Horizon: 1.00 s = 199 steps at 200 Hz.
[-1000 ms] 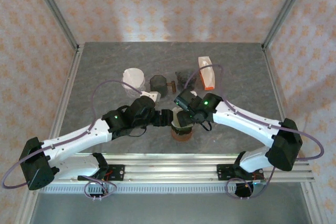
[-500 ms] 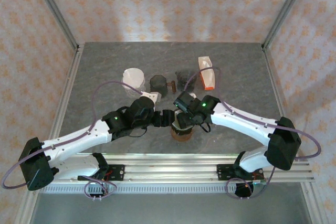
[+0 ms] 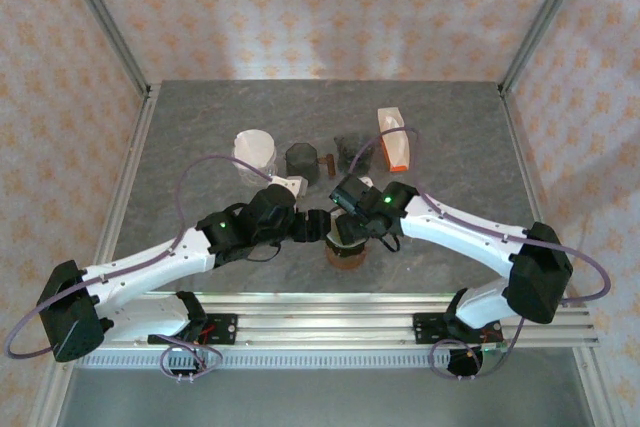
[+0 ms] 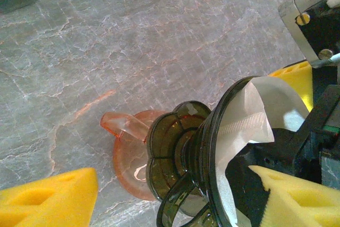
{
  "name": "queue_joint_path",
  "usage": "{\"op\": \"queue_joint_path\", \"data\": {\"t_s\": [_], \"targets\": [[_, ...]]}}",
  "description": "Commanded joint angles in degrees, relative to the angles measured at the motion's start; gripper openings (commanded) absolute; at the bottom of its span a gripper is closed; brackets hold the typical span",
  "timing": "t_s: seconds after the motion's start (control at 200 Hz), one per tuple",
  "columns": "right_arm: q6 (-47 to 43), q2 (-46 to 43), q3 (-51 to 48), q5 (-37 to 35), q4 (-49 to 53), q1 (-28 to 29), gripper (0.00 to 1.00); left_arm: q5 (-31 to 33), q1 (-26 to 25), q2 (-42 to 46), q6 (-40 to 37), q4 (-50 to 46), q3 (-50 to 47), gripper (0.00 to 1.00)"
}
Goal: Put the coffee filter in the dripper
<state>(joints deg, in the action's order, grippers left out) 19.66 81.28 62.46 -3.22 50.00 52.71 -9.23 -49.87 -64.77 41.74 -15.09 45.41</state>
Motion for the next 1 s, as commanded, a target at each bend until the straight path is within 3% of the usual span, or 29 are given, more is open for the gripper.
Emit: {"op": "queue_joint_path", "data": {"t_s": [0.0,0.541,0.991], "targets": [[0.60,1.82,-0.67,-3.72,0.41,0.20,0.87,0.27,0.38,-0.27,-0.25,-0.16,-0.58,0.71],[1.23,-6.97,2.67,-5.23,1.97,0.29,0.87,0.29,0.42,-0.89,-0.08,0.03,-1.26,0.64],[4.75,-18.69,0.74,-6.81,5.03,0.28,0.87,1.04,0.38,0.34,0.19,-0.46,0.18,0.75]]}}
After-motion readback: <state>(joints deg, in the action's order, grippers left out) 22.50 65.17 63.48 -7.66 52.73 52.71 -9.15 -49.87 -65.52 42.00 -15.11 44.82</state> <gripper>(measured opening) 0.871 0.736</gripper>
